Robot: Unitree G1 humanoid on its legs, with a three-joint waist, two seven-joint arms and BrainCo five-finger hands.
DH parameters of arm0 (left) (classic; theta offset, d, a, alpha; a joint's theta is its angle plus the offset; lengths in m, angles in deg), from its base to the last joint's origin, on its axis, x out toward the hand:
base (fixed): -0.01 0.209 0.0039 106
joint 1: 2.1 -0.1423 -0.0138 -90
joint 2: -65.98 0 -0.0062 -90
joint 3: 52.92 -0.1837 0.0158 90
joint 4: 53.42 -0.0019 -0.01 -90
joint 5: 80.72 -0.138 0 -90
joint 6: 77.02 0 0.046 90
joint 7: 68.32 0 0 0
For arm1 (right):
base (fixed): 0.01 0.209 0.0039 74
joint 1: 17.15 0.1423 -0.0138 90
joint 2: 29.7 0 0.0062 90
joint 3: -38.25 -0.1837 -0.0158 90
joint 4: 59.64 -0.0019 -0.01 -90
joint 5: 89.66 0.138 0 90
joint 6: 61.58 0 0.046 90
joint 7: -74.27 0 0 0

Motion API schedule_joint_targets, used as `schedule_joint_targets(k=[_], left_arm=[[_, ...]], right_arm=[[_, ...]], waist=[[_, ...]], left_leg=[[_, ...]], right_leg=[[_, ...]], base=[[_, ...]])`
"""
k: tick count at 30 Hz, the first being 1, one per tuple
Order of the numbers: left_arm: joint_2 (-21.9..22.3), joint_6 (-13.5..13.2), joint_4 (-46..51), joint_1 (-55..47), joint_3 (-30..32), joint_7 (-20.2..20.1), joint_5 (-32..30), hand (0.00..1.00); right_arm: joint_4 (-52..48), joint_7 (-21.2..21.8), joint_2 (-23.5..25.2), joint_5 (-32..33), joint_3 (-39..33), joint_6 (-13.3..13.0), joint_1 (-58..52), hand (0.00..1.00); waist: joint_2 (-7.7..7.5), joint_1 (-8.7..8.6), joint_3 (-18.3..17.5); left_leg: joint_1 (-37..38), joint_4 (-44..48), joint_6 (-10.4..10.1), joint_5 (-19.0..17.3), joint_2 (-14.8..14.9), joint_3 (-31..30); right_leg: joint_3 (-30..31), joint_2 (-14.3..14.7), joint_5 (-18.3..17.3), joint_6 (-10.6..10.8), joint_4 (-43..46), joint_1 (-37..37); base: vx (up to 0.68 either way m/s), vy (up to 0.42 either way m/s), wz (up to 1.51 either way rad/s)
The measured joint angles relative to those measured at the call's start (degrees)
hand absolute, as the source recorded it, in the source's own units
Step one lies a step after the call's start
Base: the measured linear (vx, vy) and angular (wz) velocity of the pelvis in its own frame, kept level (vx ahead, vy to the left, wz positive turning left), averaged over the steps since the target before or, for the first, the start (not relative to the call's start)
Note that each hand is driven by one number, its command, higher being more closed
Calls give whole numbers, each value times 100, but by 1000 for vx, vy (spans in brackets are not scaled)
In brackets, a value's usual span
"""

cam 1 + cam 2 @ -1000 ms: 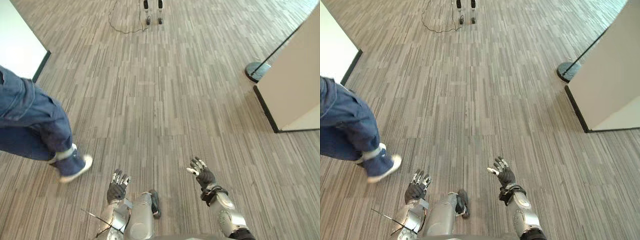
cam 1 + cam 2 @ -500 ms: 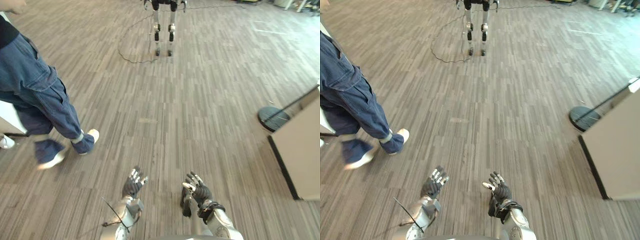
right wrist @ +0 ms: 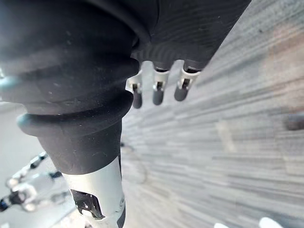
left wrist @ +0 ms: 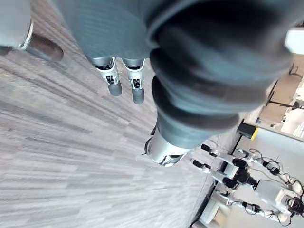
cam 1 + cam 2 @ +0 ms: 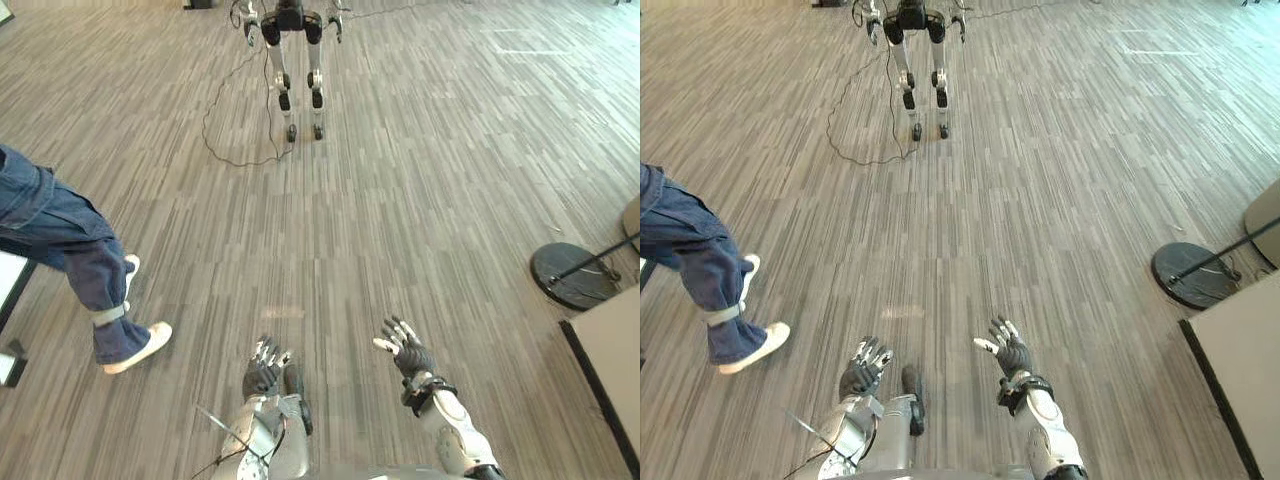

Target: Organize washtable

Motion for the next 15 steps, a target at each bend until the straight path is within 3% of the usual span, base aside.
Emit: schedule_joint_targets(k=[1, 2, 3, 4, 6, 8, 9, 10, 11, 12, 13, 14, 15], left_arm=[[-3, 0, 6, -35, 95, 24, 10, 0], [-23, 0, 8, -44, 135, 34, 21, 0], [-158, 0, 50, -44, 119, 33, 44, 0], [-276, 4, 57, 3, 111, 34, 42, 0], [-311, -7, 72, 94, 105, 53, 41, 0], [-314, -88, 177, 57, 100, 94, 45, 0], [-321, -123, 200, 62, 93, 96, 45, 0], [-389, -131, 209, 86, 35, 60, 39, 0], [-419, -123, 204, 106, -18, 14, 40, 0], [-424, -119, 185, 127, -95, -32, 34, 0], [-411, -106, 80, 159, -155, -32, 34, 0], [-412, -102, 41, 160, -167, -32, 33, 0], [-465, -99, 35, 124, -160, -33, 30, 0]], right_arm=[[39, 2, 18, -40, 97, 11, 0, 0], [38, 14, 35, -58, 119, 12, 4, 0], [38, 36, 133, -75, 120, 18, 14, 0], [46, 31, 244, -66, 98, 25, 25, 0], [84, 31, 335, -35, 127, 37, 66, 0], [30, 58, 371, 1, 229, 16, 13, 0], [-8, 70, 376, 23, 258, 11, -12, 0], [-50, 145, 388, 23, 276, 12, -65, 0], [-101, 153, 380, 23, 261, 12, -103, 0], [-146, 158, 353, 23, 238, 15, -231, 0], [-137, 150, 341, 23, 181, 69, -359, 0], [-137, 151, 338, 21, 158, 100, -420, 0], [-139, 151, 348, 21, 152, 144, -530, 0]], waist=[[-113, 30, -58], [-167, 22, -73], [-353, 0, -59], [-524, -31, -29], [-424, -69, 33], [-344, -210, 11], [-377, -251, -6], [-432, -345, -44], [-451, -351, -56], [-466, -348, -64], [-476, -349, -70], [-508, -349, -89], [-697, -345, -156]], left_leg=[[-29, 386, 176, -112, -113, 27], [-4, 594, 478, -317, -180, 100], [162, 858, 750, -661, -338, 315], [498, 874, 922, -947, -505, 477], [1300, 480, 962, -1168, -514, 517], [1911, -118, 946, -1158, -514, 568], [2060, -263, 941, -1159, -521, 585], [2288, -526, 857, -1186, -513, 573], [2341, -591, 815, -1209, -509, 572], [2436, -630, 690, -1278, -504, 558], [2523, -619, 569, -1350, -503, 514], [2575, -610, 474, -1407, -516, 471], [2675, -577, 248, -1558, -637, 332]], right_leg=[[55, -221, -147, 60, 703, -216], [63, -397, -162, 70, 1306, -439], [81, -806, 36, -159, 2635, -932], [95, -1198, 557, -396, 3760, -1342], [-155, -1336, 427, -400, 4523, -1712], [-689, -1336, 345, -341, 4159, -2005], [-831, -1317, 327, -312, 3938, -2131], [-1040, -1124, 340, -253, 3019, -2427], [-1061, -1016, 401, -199, 2543, -2504], [-1021, -798, 618, -67, 1517, -2625], [-868, -580, 1088, -28, 500, -2630], [-765, -475, 1422, -40, 83, -2607], [-533, -411, 2473, -134, -257, -2582]], base=[[659, 330, -56], [521, 280, -40], [644, 355, -25], [643, 340, -20], [632, 239, -16], [485, 111, -3], [437, 32, 7], [340, -8, 6], [486, -65, 10], [491, -114, 17], [496, -134, 24], [439, -163, 39], [417, -236, 46]])
